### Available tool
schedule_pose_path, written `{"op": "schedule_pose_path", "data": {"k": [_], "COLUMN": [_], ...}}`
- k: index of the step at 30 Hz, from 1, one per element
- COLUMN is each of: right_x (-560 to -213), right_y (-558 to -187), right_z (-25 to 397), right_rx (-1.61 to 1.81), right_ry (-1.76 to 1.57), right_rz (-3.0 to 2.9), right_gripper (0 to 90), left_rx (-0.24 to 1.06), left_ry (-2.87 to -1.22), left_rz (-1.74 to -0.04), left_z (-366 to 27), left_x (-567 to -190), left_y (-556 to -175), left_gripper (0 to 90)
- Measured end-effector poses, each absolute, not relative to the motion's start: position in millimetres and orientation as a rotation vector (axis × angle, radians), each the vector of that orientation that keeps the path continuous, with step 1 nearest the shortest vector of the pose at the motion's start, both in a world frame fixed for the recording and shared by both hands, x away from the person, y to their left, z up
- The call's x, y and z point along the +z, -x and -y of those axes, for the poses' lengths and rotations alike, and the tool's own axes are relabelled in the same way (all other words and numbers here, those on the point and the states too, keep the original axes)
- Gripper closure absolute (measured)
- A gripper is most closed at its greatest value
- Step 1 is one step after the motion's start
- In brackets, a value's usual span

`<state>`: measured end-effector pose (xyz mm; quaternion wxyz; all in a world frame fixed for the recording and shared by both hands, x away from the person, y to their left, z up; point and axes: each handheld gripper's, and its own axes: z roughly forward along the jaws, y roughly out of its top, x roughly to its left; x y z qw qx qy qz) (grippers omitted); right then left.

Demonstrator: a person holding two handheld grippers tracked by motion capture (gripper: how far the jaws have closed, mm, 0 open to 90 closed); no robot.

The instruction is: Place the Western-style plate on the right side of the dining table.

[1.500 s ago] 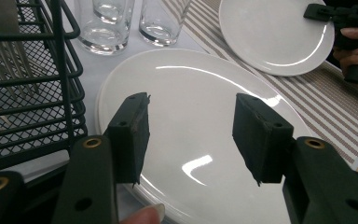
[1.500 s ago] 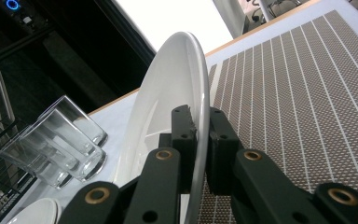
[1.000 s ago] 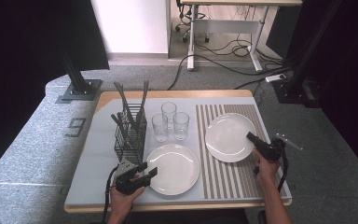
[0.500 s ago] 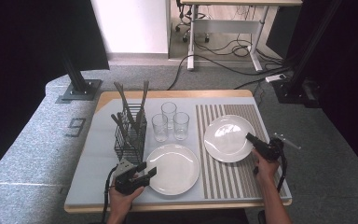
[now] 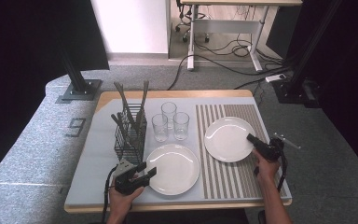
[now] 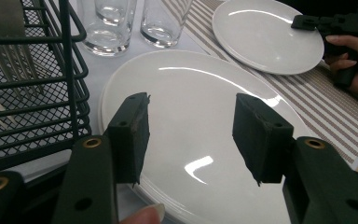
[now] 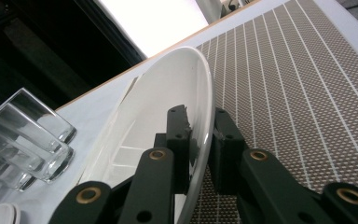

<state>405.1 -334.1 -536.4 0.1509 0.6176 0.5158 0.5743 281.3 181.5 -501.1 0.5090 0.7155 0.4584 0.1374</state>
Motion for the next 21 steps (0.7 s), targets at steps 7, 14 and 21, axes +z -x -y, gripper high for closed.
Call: {"op": "schedule_pose_path", "data": {"k": [7, 14, 21], "right_x": [-537.9, -538.6, -538.4], "right_y": [-406.3, -406.9, -406.7], "right_z": [335.5, 336.1, 335.9], "right_rx": [1.626, 1.624, 1.618], "right_ry": [-1.814, -1.829, -1.829], "right_rz": [-1.478, -1.471, -1.471], "right_gripper": [79.5, 79.5, 79.3], "left_rx": [0.331, 0.332, 0.331], "left_ry": [-1.724, -1.722, -1.723], "left_rz": [-1.104, -1.104, -1.103], "left_z": [-181.6, -181.9, -181.9], "left_x": [-501.1, -500.9, -501.0], "left_y": [-281.3, -281.2, -281.2], "left_gripper": [46.0, 46.0, 46.0]}}
